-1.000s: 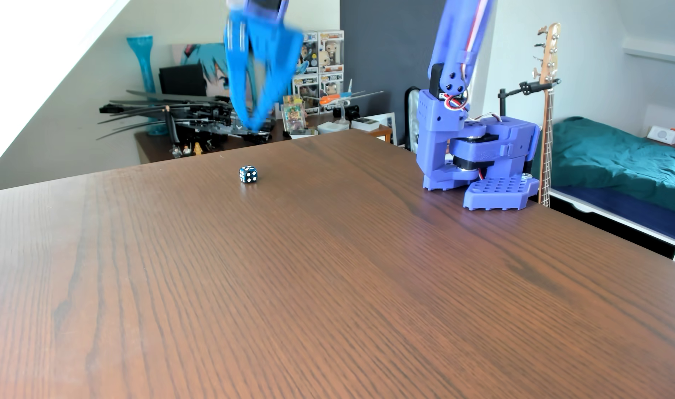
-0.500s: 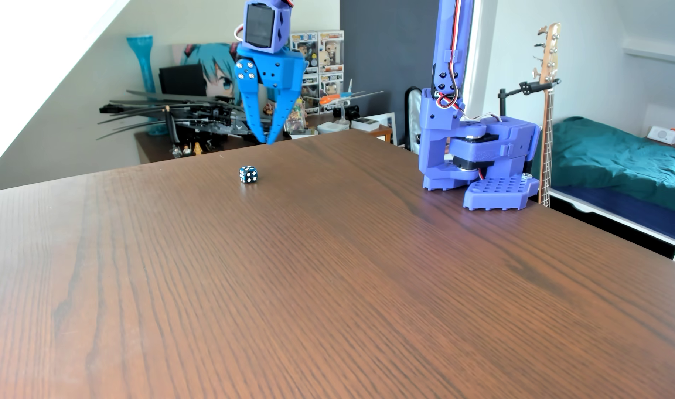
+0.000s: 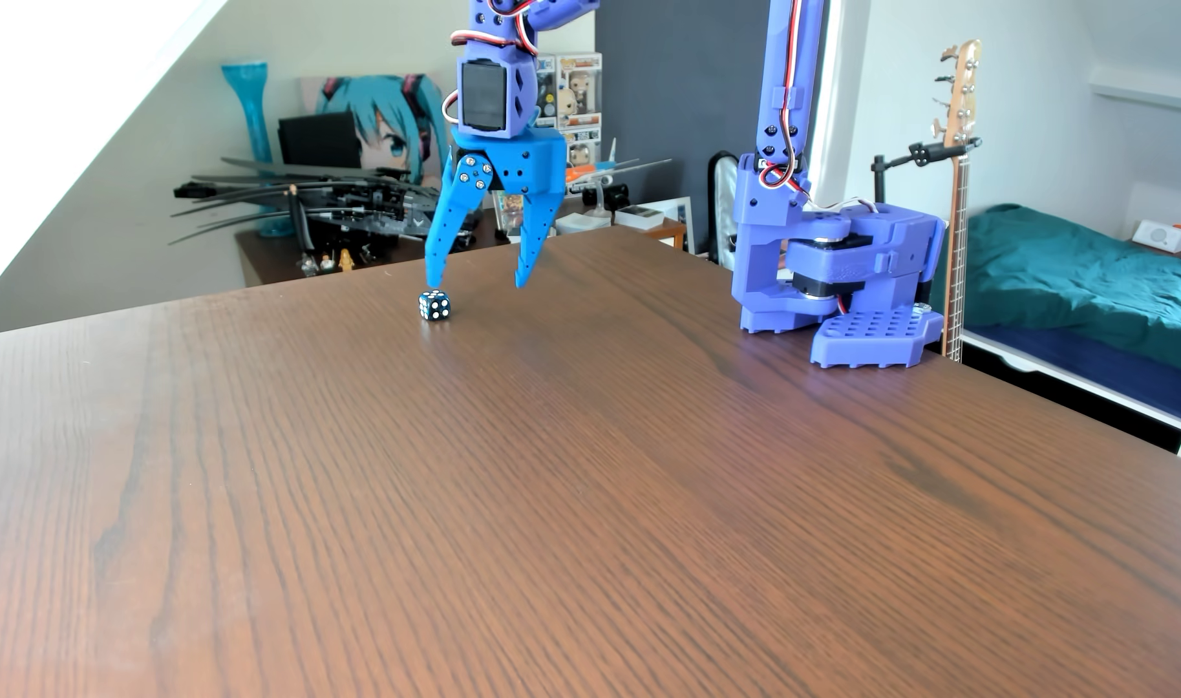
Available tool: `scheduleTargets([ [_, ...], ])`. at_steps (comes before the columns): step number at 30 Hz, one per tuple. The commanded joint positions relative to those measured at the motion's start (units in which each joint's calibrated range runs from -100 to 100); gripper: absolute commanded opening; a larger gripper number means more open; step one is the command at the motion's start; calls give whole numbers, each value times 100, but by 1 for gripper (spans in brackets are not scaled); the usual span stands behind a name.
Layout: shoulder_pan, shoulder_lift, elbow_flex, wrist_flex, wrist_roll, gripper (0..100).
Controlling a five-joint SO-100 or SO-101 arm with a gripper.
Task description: Grab the blue dice
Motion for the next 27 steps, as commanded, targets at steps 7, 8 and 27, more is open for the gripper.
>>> scheduleTargets([
  [7, -16, 239, -840, -87, -99, 35],
  [8, -16, 423, -948, -87, -99, 35],
  [27, -106, 1210, -1265, -44, -57, 25],
])
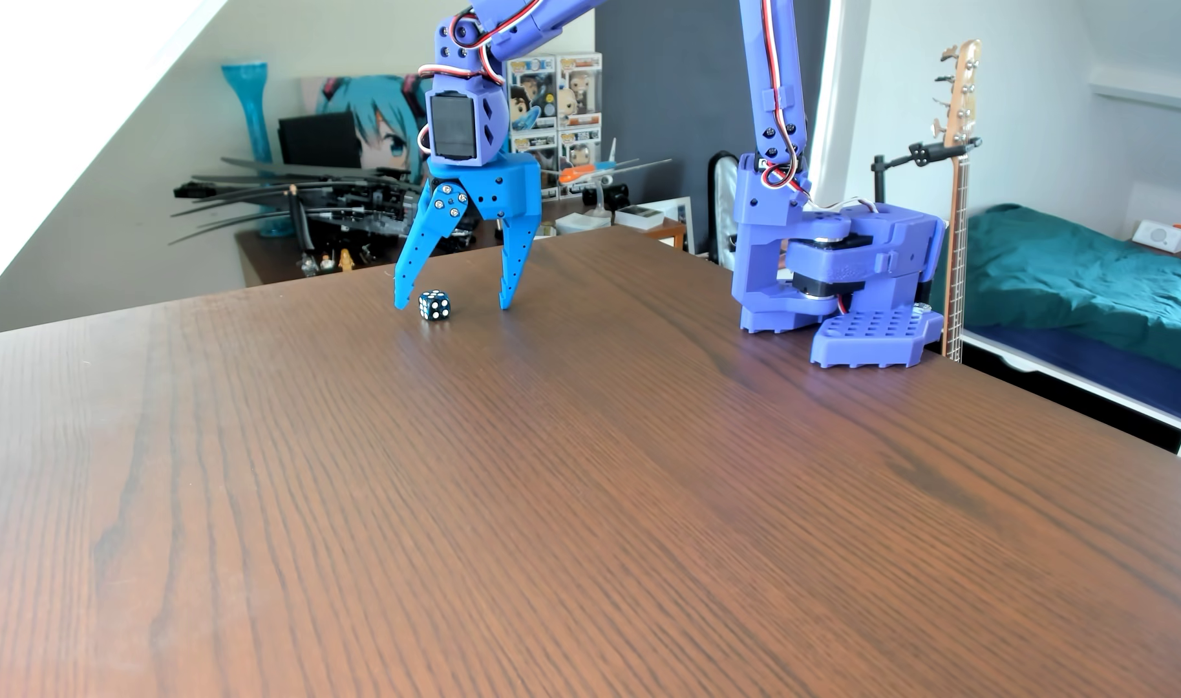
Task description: Grab the blue dice
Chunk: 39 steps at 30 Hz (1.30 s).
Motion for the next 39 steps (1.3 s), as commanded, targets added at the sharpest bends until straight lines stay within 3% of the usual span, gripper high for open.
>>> scheduleTargets([
  [1, -97, -27, -296, -35, 11, 22],
  [9, -65, -27, -296, -27, -20, 2],
  [22, -212, -228, -377, 16, -36, 2],
  [31, -1988, -3719, -413, 854, -893, 2],
  [36, -3248, -6097, -350, 1632, -1051, 2],
  [39, -3706, -6507, -296, 1889, -1066, 2],
])
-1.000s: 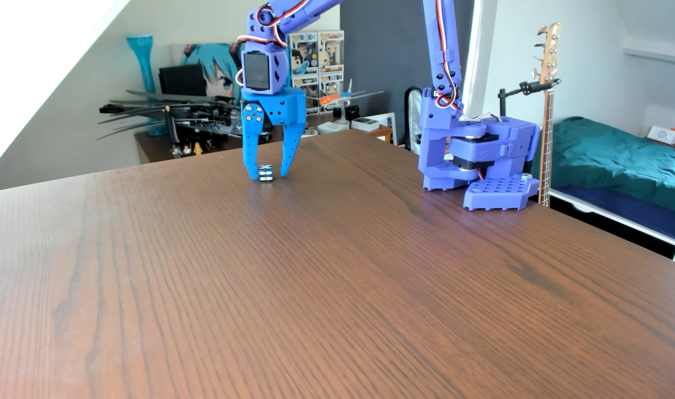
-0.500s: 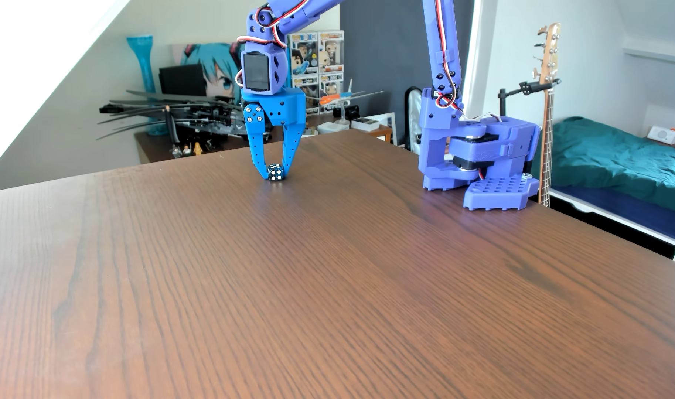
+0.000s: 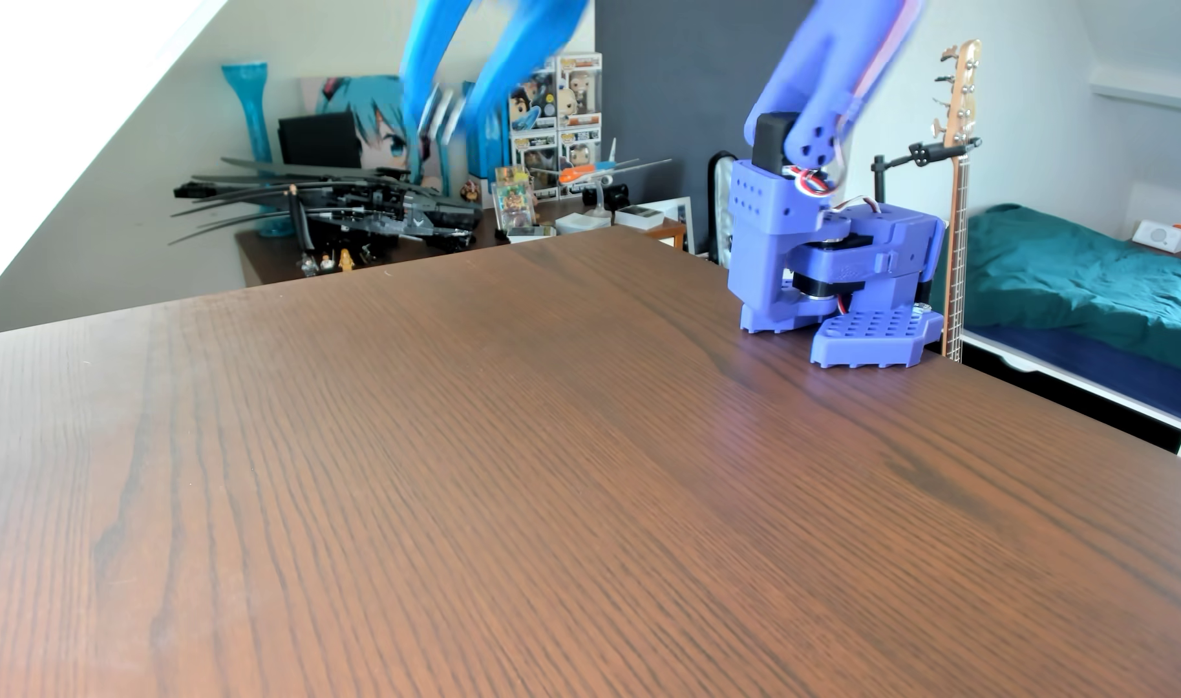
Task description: Grab the blue dice
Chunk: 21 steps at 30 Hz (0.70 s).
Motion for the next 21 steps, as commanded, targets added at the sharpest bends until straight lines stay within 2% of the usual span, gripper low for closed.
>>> scheduleTargets([
  [1, -561, -1123, -197, 324, -94, 2],
  [7, -561, -1014, 246, 170, -126, 2],
  [15, -619, -1801, 2245, -702, -84, 2],
  [21, -651, -2027, 2064, -856, -115, 2],
])
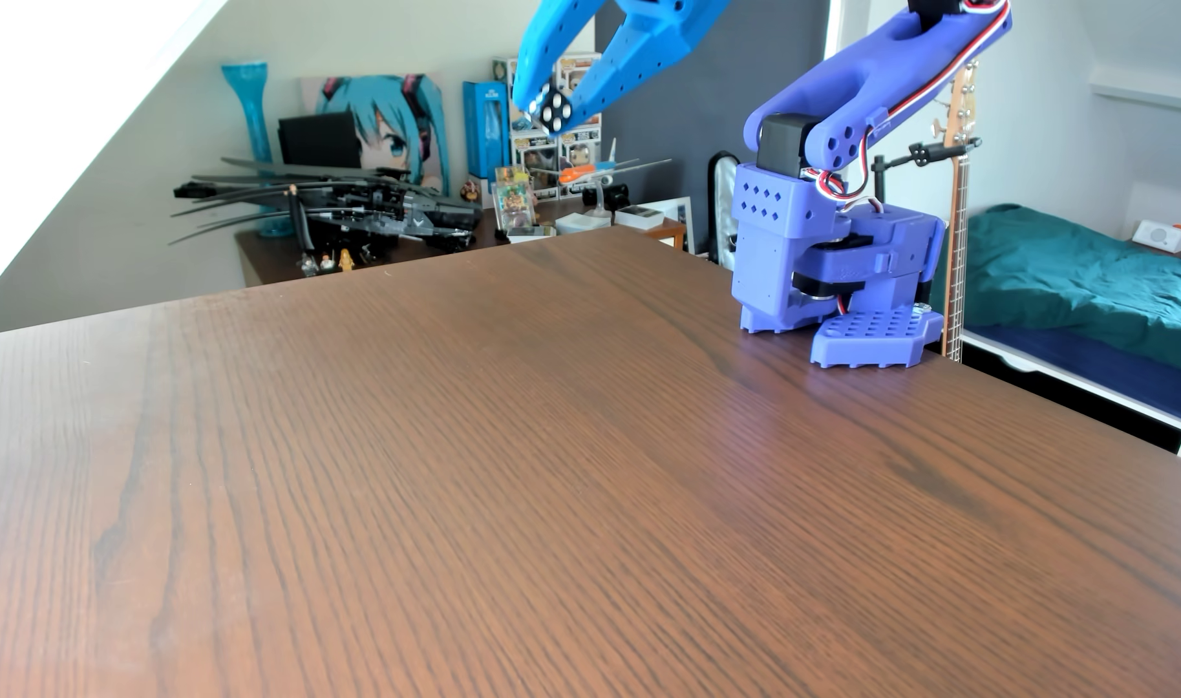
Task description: Grab the blue dice
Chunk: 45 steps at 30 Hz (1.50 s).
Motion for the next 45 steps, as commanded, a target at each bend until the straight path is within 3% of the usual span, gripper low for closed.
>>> scheduleTargets([
  [1, -9, -154, -414, -135, -11, 2],
  [14, 15, -145, -893, 190, -147, 2],
  [23, 7, -154, -757, 198, -147, 19],
  [39, 23, -221, -34, 121, -142, 19],
  [42, -1, -254, 56, 96, -184, 15],
  [45, -58, -815, 56, -169, -231, 0],
])
